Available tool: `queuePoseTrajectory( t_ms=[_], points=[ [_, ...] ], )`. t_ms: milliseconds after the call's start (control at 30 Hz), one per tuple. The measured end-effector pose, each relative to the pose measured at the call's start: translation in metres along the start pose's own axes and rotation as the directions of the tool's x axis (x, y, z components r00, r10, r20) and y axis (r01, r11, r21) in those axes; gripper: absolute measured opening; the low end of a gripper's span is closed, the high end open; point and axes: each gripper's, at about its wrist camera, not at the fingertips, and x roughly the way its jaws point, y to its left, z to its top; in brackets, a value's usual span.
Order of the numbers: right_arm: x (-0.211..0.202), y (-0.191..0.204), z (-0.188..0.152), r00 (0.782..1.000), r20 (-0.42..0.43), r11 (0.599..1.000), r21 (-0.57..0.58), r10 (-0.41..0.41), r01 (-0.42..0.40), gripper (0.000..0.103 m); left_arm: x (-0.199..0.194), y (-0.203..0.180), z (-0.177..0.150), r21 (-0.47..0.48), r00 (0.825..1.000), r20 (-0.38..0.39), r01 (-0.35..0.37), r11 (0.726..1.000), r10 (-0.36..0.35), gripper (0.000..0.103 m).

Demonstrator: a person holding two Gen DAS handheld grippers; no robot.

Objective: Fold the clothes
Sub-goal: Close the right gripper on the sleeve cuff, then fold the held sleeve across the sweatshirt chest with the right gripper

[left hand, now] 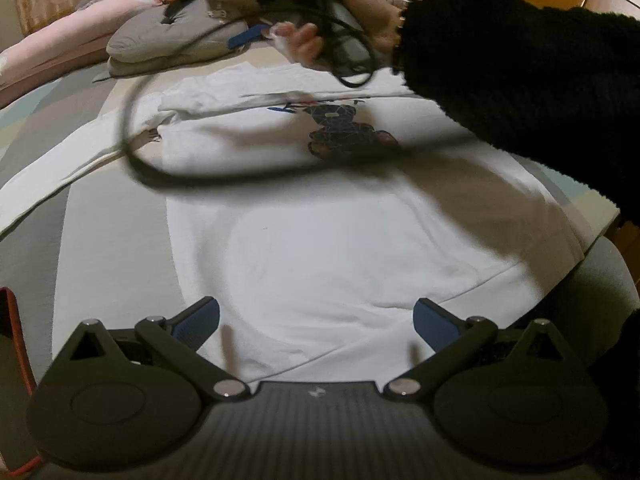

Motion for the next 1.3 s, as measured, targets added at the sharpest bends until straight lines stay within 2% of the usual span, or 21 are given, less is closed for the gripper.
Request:
queuePoseTrajectory(
  t_ms=[133,233,367,400,433,600,633,733,867,900,933,1000,1033,1100,1200,1300],
  points=[
    [-0.032,-0.021,0.003,0.996,0.017,0.996,-0.004,-0.084,0.084,0.103,0.003,0.000,-0.001,0.004,1.000,-0.003,0.005,1.000,-0.005,0.102],
    [-0.061,-0.038,0.005,0.985,0.023,0.985,-0.027,-0.171,0.171,0.103,0.005,-0.001,-0.001,0.015,1.000,-0.007,0.006,1.000,-0.006,0.102],
    [-0.104,-0.060,-0.002,0.938,0.005,0.927,-0.153,-0.345,0.342,0.101,0.009,-0.003,0.001,0.022,1.000,-0.009,0.006,1.000,-0.006,0.102],
    [-0.111,-0.065,-0.008,0.920,-0.003,0.902,-0.197,-0.392,0.384,0.094,0.010,-0.004,0.002,0.021,1.000,-0.009,0.008,1.000,-0.008,0.102],
    [-0.118,-0.070,-0.014,0.899,-0.009,0.873,-0.242,-0.438,0.423,0.080,0.012,-0.005,0.004,0.021,1.000,-0.009,0.010,1.000,-0.010,0.102],
    [-0.152,-0.095,-0.045,0.769,-0.009,0.689,-0.452,-0.639,0.567,0.043,0.017,-0.015,0.020,0.038,1.000,0.010,0.016,0.999,-0.017,0.102],
    [-0.155,-0.098,-0.052,0.754,-0.009,0.663,-0.484,-0.656,0.571,0.035,0.018,-0.018,0.024,0.043,1.000,0.018,0.018,0.999,-0.019,0.102],
    [-0.160,-0.101,-0.076,0.731,0.010,0.580,-0.601,-0.682,0.550,0.033,0.020,-0.025,0.036,0.058,0.999,0.035,0.023,0.998,-0.025,0.102],
    [-0.144,-0.101,-0.105,0.657,0.112,0.345,-0.779,-0.745,0.524,0.027,0.027,-0.035,0.047,0.075,0.999,0.034,0.026,0.997,-0.028,0.102],
    [-0.138,-0.101,-0.111,0.643,0.137,0.284,-0.814,-0.753,0.507,0.018,0.028,-0.037,0.048,0.077,0.999,0.031,0.025,0.997,-0.028,0.102],
    [-0.134,-0.101,-0.115,0.635,0.150,0.242,-0.839,-0.758,0.487,0.011,0.030,-0.038,0.048,0.078,0.999,0.028,0.024,0.997,-0.027,0.102],
    [-0.132,-0.102,-0.120,0.632,0.170,0.196,-0.863,-0.756,0.466,0.010,0.032,-0.040,0.049,0.080,0.999,0.020,0.023,0.997,-0.025,0.102],
    [-0.134,-0.104,-0.120,0.631,0.171,0.190,-0.866,-0.757,0.463,0.009,0.033,-0.041,0.049,0.079,1.000,0.016,0.024,0.997,-0.025,0.102],
    [-0.142,-0.108,-0.118,0.639,0.156,0.229,-0.848,-0.753,0.477,0.008,0.035,-0.041,0.047,0.080,1.000,0.005,0.026,0.996,-0.026,0.102],
    [-0.155,-0.109,-0.109,0.668,0.102,0.344,-0.795,-0.737,0.501,0.008,0.038,-0.041,0.047,0.084,1.000,-0.004,0.026,0.996,-0.026,0.102],
    [-0.165,-0.108,-0.096,0.696,0.042,0.440,-0.747,-0.717,0.498,0.017,0.038,-0.041,0.049,0.087,0.999,0.002,0.032,0.996,-0.032,0.102]
  ],
)
